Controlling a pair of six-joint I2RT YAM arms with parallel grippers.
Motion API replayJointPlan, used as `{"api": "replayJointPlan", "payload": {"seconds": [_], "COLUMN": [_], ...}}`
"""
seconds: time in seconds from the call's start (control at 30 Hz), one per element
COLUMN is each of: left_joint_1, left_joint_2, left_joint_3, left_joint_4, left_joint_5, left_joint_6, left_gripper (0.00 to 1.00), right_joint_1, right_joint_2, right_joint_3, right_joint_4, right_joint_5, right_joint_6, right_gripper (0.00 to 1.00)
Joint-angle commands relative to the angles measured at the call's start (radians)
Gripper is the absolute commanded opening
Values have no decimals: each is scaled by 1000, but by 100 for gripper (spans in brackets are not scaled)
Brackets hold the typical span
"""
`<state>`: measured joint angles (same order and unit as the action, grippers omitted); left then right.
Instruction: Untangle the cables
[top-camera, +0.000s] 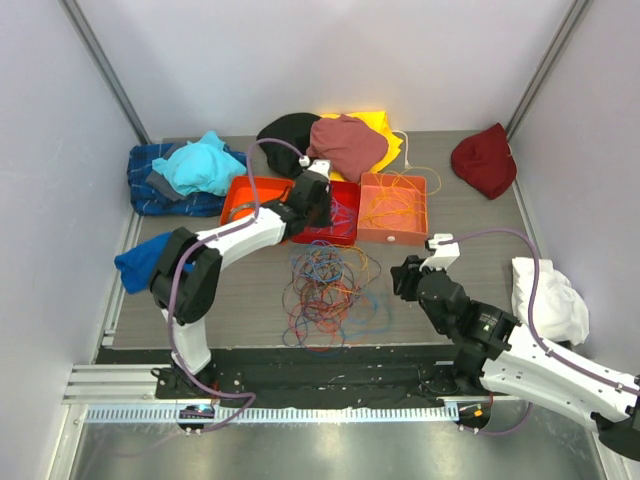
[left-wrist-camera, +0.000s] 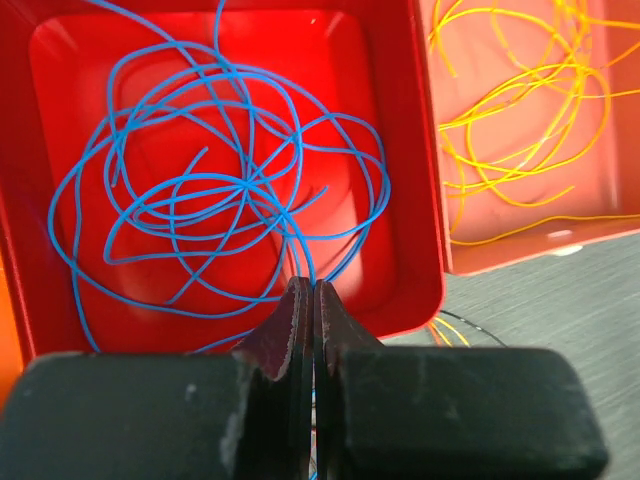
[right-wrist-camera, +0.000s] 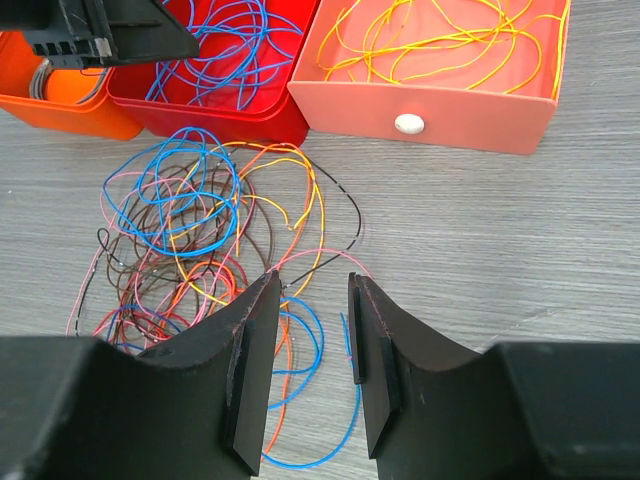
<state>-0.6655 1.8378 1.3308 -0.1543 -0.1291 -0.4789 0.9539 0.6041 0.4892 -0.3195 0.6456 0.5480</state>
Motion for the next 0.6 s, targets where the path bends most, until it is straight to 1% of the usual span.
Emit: {"api": "replayJointPlan", "payload": {"seconds": [0.0,0.03,0.07,0.1,0.13,0.17,0.23,0.3,0.4,0.47,0.53,0.57], "left_joint_1": [4,4,4,4,4,4,4,4,4,4,1,-12], "left_joint_2": [-22,-20,-20,-20,-17,-17,-17,-23,-46,-93,-156,-234], "left_joint_3": [40,45,53,59,79,91,120,134,165,163,119,52], "left_joint_4": [67,67,64,62,50,41,21,9,-33,-66,-70,-70], "left_joint_5": [-7,-26,-33,-40,-52,-58,-72,-90,-153,-176,-181,-188], "left_joint_6": [-12,-4,3,26,34,40,62,77,112,125,91,71], "left_gripper": [4,11,28,37,57,66,80,99,100,100,100,100], "right_joint_1": [3,2,2,2,3,3,2,2,2,2,2,2], "right_joint_2": [-13,-17,-20,-23,-21,-21,-18,-18,-21,-26,-33,-33], "right_joint_3": [11,8,6,2,-1,-3,-3,-1,2,2,-1,-6], "right_joint_4": [7,4,3,2,2,2,2,2,0,-3,-7,-10], "right_joint_5": [32,32,32,32,31,32,29,29,28,28,31,34], "right_joint_6": [3,6,7,9,12,13,15,15,13,13,15,16], "right_gripper": [41,42,41,42,42,41,41,41,41,42,41,41]}}
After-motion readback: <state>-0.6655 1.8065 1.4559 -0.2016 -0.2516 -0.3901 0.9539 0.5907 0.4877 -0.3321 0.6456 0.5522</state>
